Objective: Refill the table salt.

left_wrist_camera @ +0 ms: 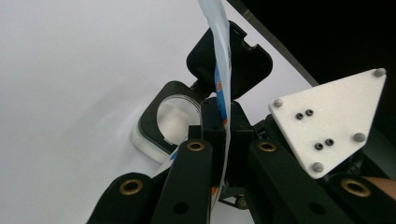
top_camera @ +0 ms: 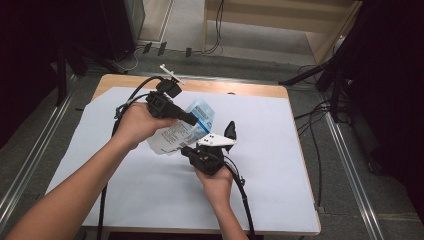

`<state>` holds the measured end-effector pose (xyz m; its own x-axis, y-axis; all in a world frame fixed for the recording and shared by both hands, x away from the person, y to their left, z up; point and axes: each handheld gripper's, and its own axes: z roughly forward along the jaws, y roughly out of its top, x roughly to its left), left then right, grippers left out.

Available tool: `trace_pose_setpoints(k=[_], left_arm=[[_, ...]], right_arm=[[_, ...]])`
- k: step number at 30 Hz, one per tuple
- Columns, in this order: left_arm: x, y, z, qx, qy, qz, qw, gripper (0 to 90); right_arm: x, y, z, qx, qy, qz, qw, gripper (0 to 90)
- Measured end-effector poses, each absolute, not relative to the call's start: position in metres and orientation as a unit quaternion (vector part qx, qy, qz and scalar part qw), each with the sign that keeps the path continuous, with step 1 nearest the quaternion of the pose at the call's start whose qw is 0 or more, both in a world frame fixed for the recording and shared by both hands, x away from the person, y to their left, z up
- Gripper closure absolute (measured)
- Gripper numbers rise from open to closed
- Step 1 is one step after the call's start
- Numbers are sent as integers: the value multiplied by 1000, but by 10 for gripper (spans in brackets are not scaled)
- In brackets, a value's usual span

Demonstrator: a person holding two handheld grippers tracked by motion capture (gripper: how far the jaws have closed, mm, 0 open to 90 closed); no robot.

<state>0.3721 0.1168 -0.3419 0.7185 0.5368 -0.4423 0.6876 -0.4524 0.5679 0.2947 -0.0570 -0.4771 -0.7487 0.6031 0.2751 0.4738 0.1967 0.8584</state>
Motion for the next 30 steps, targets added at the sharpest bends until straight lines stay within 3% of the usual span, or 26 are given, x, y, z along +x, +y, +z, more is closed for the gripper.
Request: trace_pose_setpoints(k=[20, 30], left_arm=[[373, 129, -344, 829, 362, -96, 415, 900], [374, 135, -347, 825, 359, -92, 426, 900]], right_arm=[[297, -87, -452, 348, 798, 491, 34, 899], [299, -110, -446, 349, 805, 478, 43, 894]])
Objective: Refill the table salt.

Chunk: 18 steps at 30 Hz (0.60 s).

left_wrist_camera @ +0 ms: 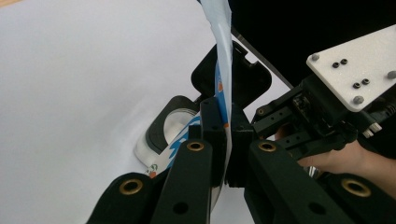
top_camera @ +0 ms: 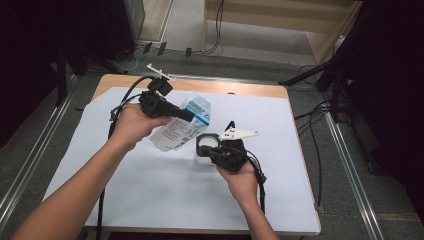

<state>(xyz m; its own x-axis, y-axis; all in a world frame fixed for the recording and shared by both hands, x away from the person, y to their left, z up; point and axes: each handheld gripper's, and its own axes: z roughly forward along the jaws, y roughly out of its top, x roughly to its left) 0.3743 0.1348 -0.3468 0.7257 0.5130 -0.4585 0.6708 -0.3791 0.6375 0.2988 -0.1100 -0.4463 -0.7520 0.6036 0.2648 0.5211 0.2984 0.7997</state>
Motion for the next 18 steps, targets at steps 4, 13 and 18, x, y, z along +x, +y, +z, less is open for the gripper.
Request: trace_pose_setpoints(k=[4, 13, 18], left_arm=[[375, 140, -348, 822, 359, -90, 432, 900], [378, 157, -355, 819, 369, -83, 431, 900], [382, 168, -359, 814, 380, -80, 432, 900]], right_arm=[[298, -117, -447, 349, 804, 480, 36, 871], [288, -127, -449, 346, 806, 480, 33, 828], [284, -130, -451, 342, 808, 479, 34, 799]])
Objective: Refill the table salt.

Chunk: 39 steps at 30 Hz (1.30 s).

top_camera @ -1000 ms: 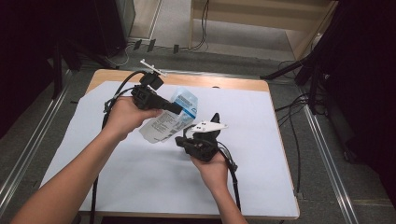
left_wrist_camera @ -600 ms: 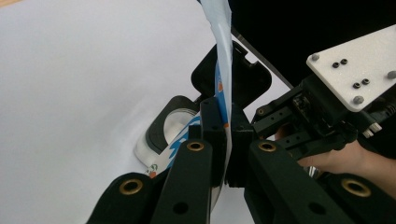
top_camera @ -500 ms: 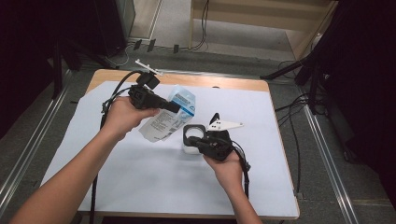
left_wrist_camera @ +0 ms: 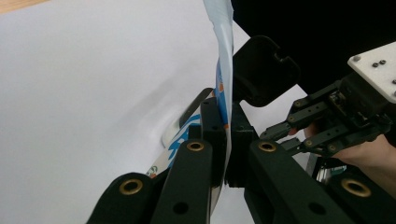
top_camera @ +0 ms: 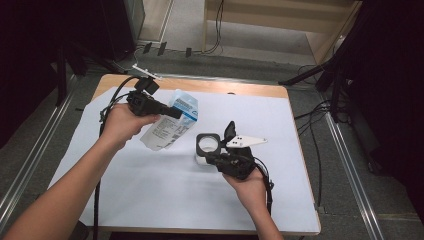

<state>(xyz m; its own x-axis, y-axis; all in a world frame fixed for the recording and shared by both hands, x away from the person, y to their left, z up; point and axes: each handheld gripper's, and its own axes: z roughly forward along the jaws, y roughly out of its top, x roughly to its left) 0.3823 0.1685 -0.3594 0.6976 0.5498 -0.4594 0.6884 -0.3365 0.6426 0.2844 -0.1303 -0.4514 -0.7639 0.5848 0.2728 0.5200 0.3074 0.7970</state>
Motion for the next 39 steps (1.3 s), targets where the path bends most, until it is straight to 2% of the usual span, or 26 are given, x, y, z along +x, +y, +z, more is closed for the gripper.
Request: trace_pose_setpoints(k=[5, 17, 31, 39], left_arm=[[385, 180, -364, 810, 388, -73, 433, 900], [392, 208, -370, 805, 400, -56, 436, 900], [399, 241, -373, 793, 433, -30, 426, 900], [406, 255, -369, 798, 430, -14, 422, 900]], right_arm=[[282, -137, -452, 342, 806, 482, 44, 734], [273, -152, -456, 338, 804, 488, 45, 673], [270, -153, -466, 322, 822, 467, 46, 656], [273, -151, -465, 315, 817, 482, 39, 645]])
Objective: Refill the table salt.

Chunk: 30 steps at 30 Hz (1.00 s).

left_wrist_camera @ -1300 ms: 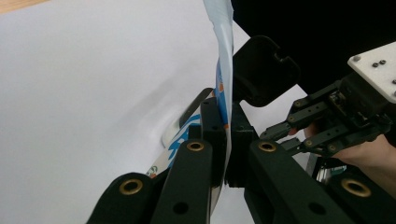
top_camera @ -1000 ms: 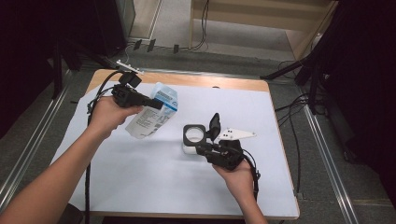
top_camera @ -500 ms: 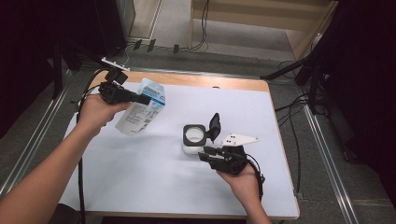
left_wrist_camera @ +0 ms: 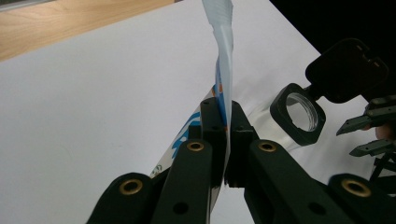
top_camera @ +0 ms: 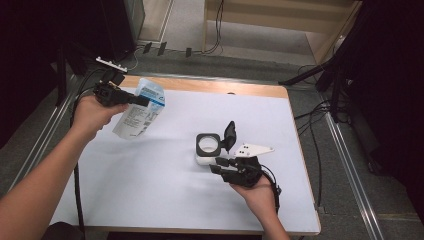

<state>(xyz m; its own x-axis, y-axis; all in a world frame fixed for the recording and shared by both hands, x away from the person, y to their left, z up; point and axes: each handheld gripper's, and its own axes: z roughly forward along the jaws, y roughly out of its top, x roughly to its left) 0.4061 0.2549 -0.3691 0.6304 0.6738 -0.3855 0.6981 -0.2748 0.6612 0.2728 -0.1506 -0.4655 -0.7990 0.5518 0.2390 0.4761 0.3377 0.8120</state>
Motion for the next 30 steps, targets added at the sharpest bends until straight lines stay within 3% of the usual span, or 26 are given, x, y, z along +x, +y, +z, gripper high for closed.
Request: trace_pose_setpoints(k=[17, 30], left_arm=[[435, 259, -401, 795, 454, -2, 401, 900], [425, 272, -407, 790, 453, -12, 413, 900]], right_arm=[[274, -157, -466, 324, 811, 486, 41, 637], [271, -161, -466, 330, 807, 486, 50, 624]])
